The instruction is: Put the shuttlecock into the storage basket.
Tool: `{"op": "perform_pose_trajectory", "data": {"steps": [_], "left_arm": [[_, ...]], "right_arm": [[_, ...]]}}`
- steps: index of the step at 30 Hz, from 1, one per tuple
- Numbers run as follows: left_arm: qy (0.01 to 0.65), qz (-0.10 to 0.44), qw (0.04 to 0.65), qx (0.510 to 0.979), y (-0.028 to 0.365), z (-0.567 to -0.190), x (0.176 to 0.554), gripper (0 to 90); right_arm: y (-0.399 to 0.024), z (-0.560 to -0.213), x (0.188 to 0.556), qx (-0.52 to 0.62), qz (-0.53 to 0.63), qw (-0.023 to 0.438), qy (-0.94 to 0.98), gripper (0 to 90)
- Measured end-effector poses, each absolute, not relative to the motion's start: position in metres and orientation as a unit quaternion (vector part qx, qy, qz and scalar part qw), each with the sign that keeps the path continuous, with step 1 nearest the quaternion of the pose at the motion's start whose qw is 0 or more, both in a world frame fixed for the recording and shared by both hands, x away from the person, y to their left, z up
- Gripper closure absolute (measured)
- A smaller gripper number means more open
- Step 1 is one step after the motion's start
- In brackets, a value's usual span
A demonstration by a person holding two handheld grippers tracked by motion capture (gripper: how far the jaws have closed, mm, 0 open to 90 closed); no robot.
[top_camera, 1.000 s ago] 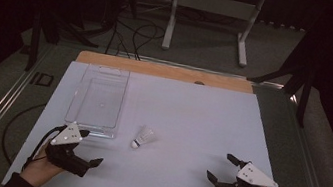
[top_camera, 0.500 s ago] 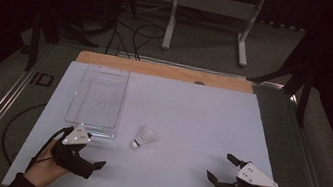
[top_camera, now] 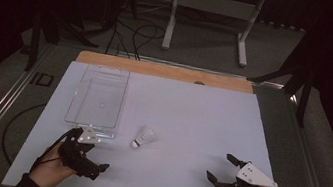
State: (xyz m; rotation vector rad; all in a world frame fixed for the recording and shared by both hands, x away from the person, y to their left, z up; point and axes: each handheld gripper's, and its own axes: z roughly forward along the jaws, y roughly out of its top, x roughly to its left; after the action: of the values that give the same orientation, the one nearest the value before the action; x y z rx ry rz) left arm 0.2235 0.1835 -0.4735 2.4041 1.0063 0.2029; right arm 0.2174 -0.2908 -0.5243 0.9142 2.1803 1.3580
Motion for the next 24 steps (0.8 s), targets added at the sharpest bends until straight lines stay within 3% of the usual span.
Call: {"op": "perform_pose_trajectory", "data": {"steps": [24], "left_arm": [[0.383, 0.047, 0.208, 0.899, 0.136, -0.467, 0.241, 0.0]], "right_arm": [[-0.29, -0.524, 0.217, 0.326, 0.486, 0.202, 0.785, 7.9]]}}
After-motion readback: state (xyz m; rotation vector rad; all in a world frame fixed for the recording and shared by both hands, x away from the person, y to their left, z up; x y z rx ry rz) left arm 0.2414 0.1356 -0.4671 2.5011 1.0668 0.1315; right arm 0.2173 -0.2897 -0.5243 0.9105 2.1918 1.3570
